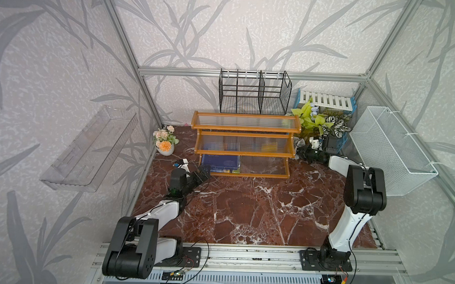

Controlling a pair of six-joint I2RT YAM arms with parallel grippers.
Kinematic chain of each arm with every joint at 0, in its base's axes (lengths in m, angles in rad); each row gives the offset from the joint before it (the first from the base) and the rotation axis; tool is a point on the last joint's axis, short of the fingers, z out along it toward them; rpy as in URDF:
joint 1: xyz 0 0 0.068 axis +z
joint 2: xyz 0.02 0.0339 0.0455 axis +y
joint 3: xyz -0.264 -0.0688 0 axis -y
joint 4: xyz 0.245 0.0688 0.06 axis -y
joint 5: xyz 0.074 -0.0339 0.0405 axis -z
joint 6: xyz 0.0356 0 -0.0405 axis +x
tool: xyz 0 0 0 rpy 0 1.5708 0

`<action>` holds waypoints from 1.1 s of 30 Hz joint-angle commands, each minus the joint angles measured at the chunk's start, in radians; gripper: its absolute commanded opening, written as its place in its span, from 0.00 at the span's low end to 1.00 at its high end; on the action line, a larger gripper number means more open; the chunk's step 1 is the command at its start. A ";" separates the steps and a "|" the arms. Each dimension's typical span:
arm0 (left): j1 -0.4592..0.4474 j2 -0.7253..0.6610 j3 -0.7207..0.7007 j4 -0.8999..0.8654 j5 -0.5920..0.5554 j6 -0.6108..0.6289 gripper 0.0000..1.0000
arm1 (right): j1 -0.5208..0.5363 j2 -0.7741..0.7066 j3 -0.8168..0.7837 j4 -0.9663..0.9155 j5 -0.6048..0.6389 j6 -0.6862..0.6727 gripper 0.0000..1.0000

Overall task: Wipe the bookshelf clean with a cloth
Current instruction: Wipe the dust from the shelf.

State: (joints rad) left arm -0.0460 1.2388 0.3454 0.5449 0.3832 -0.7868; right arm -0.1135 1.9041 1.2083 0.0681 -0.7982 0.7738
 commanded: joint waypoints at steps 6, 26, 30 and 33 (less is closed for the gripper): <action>-0.009 -0.031 0.026 -0.008 -0.012 0.005 1.00 | -0.026 -0.140 -0.028 0.055 -0.111 0.049 0.00; -0.011 -0.029 0.022 -0.012 -0.027 0.005 1.00 | 0.007 -0.090 0.001 -0.149 0.166 -0.145 0.00; -0.012 -0.025 0.025 -0.011 -0.030 0.005 1.00 | 0.057 -0.055 0.033 -0.116 0.167 -0.139 0.00; -0.015 -0.026 0.025 -0.014 -0.030 0.006 1.00 | 0.072 -0.036 0.049 -0.095 0.143 -0.132 0.00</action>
State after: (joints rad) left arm -0.0532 1.2133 0.3454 0.5343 0.3641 -0.7868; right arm -0.0513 1.8557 1.2175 -0.0673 -0.6346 0.6552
